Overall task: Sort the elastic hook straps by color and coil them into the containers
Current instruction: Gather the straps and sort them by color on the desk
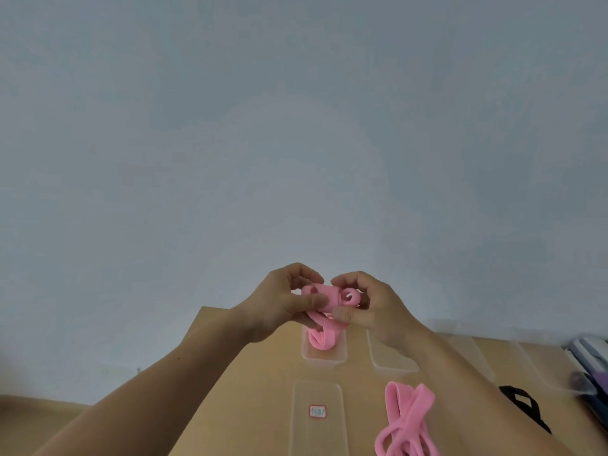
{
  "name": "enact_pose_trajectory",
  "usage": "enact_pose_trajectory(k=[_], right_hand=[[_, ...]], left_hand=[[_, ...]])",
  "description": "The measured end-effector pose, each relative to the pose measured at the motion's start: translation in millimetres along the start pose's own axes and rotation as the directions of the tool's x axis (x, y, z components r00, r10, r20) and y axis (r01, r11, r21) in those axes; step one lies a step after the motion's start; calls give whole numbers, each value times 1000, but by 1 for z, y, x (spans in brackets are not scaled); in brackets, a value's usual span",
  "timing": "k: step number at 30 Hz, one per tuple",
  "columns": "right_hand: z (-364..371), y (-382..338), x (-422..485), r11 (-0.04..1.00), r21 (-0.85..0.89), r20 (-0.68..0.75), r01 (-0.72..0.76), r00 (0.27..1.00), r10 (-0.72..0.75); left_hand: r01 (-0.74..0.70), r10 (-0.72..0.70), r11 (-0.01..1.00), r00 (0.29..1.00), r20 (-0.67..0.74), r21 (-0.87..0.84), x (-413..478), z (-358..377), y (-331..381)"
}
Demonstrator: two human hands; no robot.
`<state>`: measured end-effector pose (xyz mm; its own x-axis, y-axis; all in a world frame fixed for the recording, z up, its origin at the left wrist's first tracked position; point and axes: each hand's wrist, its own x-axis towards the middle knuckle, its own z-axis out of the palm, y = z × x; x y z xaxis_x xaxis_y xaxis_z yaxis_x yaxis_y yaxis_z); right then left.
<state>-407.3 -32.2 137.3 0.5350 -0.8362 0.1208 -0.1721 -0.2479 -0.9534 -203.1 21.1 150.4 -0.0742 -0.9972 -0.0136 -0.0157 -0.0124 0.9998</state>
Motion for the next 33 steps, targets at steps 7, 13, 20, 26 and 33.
enact_pose_trajectory(k=[7, 13, 20, 26, 33], right_hand=[[0, 0, 7, 982, 132, -13, -136, 990, 139], [-2, -3, 9, 999, 27, -90, -38, 995, 40], [5, 0, 8, 998, -67, -194, 15, 981, -28], [12, 3, 10, 988, -148, -292, 33, 953, -75], [12, 5, 9, 996, -88, -258, -6, 966, -17]], left_hand=[[-174, 177, 946, 984, 16, 274, 5, 4, -10], [-134, 142, 960, 990, -15, 247, 2, 8, -13], [-15, 13, 999, 998, -56, -50, 2, 3, -10], [-123, 159, 974, 969, -187, 191, 5, 3, -16], [17, -7, 993, 996, -91, 117, 4, 0, -14]])
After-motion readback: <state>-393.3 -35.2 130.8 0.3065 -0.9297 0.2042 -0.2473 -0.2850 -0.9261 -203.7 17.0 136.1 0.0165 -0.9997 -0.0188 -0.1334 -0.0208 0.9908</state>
